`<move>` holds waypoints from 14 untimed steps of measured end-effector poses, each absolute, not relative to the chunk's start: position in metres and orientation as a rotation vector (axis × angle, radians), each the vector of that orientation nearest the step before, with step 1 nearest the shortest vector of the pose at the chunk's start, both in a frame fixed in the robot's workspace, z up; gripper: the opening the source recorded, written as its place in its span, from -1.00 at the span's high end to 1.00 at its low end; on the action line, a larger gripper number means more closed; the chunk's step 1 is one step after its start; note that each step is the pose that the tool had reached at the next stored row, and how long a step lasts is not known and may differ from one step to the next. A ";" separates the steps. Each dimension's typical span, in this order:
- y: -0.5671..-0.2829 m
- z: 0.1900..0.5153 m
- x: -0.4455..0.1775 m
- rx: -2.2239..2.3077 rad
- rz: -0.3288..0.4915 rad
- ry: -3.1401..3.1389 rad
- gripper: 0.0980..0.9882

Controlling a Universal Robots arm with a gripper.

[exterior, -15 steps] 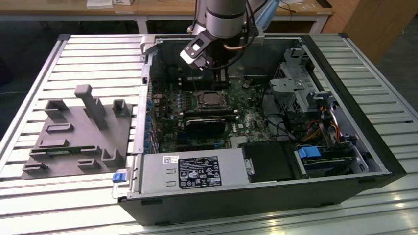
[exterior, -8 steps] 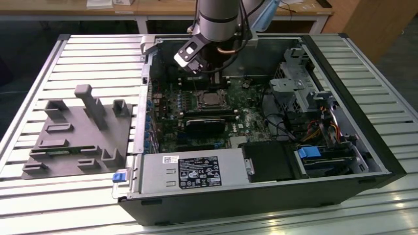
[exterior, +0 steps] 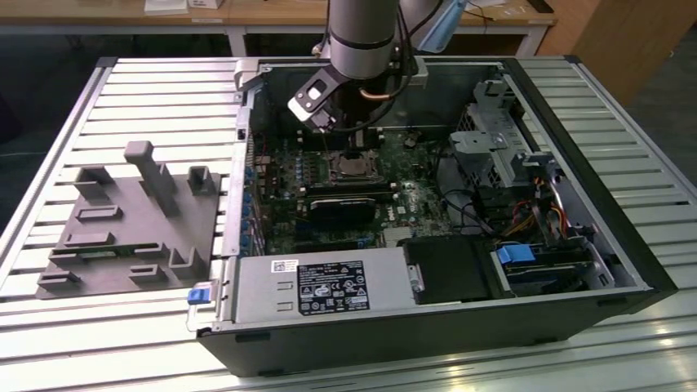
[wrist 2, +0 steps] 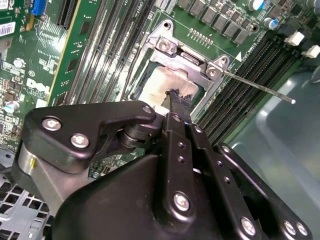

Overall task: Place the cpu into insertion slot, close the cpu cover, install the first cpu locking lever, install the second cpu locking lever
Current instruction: 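Close the cpu cover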

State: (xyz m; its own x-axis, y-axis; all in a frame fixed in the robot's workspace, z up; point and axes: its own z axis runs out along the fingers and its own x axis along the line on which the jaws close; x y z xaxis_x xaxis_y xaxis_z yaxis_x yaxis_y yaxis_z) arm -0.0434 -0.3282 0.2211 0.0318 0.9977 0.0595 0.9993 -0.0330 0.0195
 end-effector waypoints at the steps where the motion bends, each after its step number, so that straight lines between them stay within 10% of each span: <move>1: -0.328 0.221 -0.044 -2.237 -0.088 -2.165 0.99; 14: -0.328 0.221 -0.044 -2.086 -0.084 -2.305 0.99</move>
